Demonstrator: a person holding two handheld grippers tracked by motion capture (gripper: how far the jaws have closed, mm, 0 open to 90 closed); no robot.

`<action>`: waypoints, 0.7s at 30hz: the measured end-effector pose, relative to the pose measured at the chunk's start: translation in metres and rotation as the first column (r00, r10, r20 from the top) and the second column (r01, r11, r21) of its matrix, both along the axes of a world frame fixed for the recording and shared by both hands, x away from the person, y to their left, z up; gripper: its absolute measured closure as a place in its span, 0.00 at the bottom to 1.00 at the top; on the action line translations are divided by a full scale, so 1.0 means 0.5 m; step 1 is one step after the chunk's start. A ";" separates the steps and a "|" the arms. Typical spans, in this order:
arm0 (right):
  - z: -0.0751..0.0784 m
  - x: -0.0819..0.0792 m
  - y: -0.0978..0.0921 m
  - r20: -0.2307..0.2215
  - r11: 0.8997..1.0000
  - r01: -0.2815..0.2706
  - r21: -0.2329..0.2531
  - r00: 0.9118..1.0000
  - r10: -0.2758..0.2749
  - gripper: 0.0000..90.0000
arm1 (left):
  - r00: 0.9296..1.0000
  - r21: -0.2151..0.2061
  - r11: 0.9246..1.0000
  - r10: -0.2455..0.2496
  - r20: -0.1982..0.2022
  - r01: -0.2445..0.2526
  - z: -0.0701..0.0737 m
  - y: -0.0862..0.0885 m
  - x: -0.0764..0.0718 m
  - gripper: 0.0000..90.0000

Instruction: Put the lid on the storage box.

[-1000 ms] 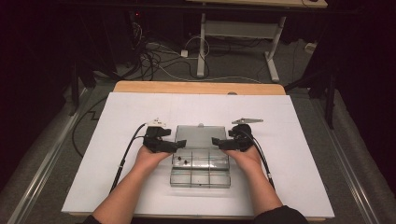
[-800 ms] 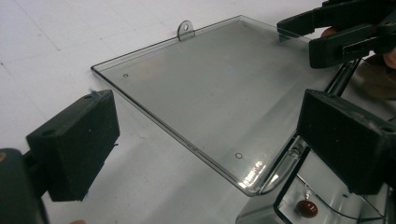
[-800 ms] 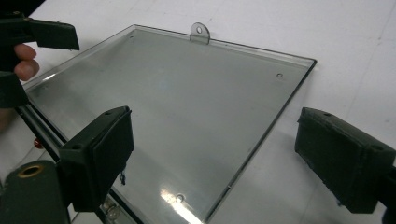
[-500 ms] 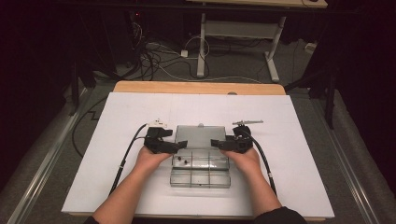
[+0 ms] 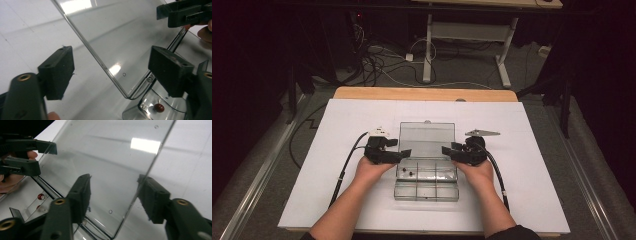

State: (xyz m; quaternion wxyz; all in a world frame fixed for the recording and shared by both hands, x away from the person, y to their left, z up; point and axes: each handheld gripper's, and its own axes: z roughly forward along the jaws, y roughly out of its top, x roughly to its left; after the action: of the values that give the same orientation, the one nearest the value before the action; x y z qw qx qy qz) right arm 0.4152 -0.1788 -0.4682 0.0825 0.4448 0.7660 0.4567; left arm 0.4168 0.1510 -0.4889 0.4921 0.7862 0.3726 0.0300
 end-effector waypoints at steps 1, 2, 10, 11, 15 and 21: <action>0.004 -0.004 -0.002 0.017 1.000 0.002 -0.007 1.000 -0.002 0.58 | 1.000 -0.005 1.000 -0.006 0.003 0.006 0.002 0.001 -0.002 0.26; 0.006 -0.006 -0.004 0.032 1.000 -0.001 -0.014 1.000 0.001 0.60 | 1.000 -0.006 1.000 -0.013 0.012 0.013 0.005 0.001 -0.004 0.30; 0.025 -0.035 -0.019 0.116 0.998 0.009 -0.066 0.993 -0.002 0.77 | 0.998 0.012 1.000 -0.027 0.060 0.026 0.021 0.007 -0.019 0.52; 0.026 -0.038 -0.020 0.123 0.997 0.010 -0.071 0.992 -0.001 0.78 | 0.997 0.015 1.000 -0.028 0.066 0.027 0.022 0.008 -0.021 0.54; 0.032 -0.046 -0.023 0.142 0.995 0.001 -0.099 0.990 0.013 0.83 | 0.995 0.025 0.999 -0.026 0.097 0.024 0.024 0.012 -0.029 0.63; 0.043 -0.081 -0.042 0.193 0.995 0.016 -0.102 0.981 0.004 0.86 | 0.992 0.030 0.999 -0.017 0.124 0.013 0.026 0.015 -0.039 0.74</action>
State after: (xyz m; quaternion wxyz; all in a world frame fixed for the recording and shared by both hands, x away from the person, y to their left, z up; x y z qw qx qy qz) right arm 0.3749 -0.1998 -0.4467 0.1807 0.3958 0.7757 0.4572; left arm 0.3975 0.1587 -0.4758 0.5032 0.7926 0.3348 0.0804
